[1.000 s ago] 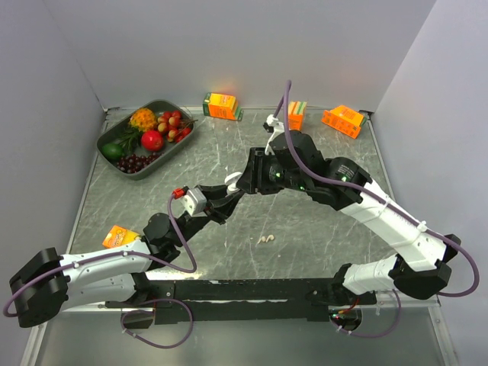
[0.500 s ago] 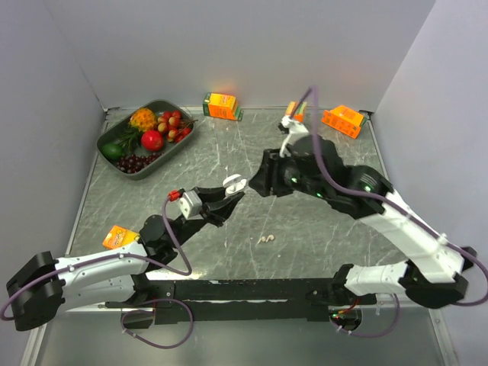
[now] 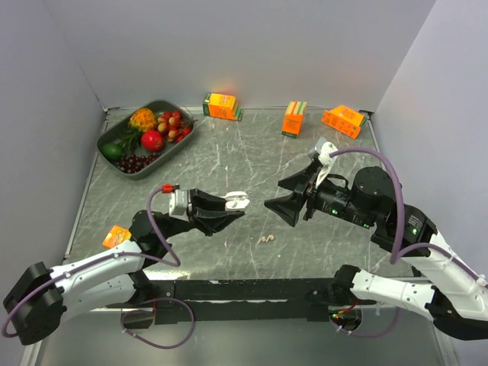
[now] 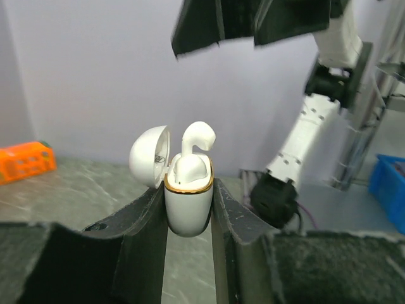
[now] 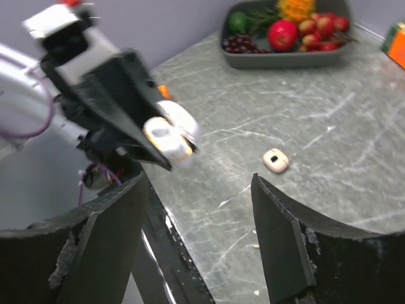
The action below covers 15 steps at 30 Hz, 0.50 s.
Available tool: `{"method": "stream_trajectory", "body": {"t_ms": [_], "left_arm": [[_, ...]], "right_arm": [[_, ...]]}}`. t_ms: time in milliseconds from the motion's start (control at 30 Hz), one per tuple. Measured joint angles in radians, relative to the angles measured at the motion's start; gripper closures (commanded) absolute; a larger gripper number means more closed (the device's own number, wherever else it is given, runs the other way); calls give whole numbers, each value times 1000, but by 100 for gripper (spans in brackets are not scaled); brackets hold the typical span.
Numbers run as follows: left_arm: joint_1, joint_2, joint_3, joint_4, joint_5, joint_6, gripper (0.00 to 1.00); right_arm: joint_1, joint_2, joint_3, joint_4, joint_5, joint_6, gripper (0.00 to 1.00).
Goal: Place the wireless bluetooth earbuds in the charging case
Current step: Adjust the earbud with the charging case.
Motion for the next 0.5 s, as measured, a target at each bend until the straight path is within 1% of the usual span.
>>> {"method": "stream_trajectory", "body": {"t_ms": [167, 300, 500], "left_arm": [[19, 93, 12, 27, 136, -97, 99], [21, 124, 33, 54, 177, -131, 99], [21, 128, 51, 85, 198, -151, 99]], "right_arm": [[0, 18, 3, 14, -70, -76, 28], [0, 40, 1, 17, -76, -101, 27], [0, 50, -24, 10, -58, -118, 26]]}}
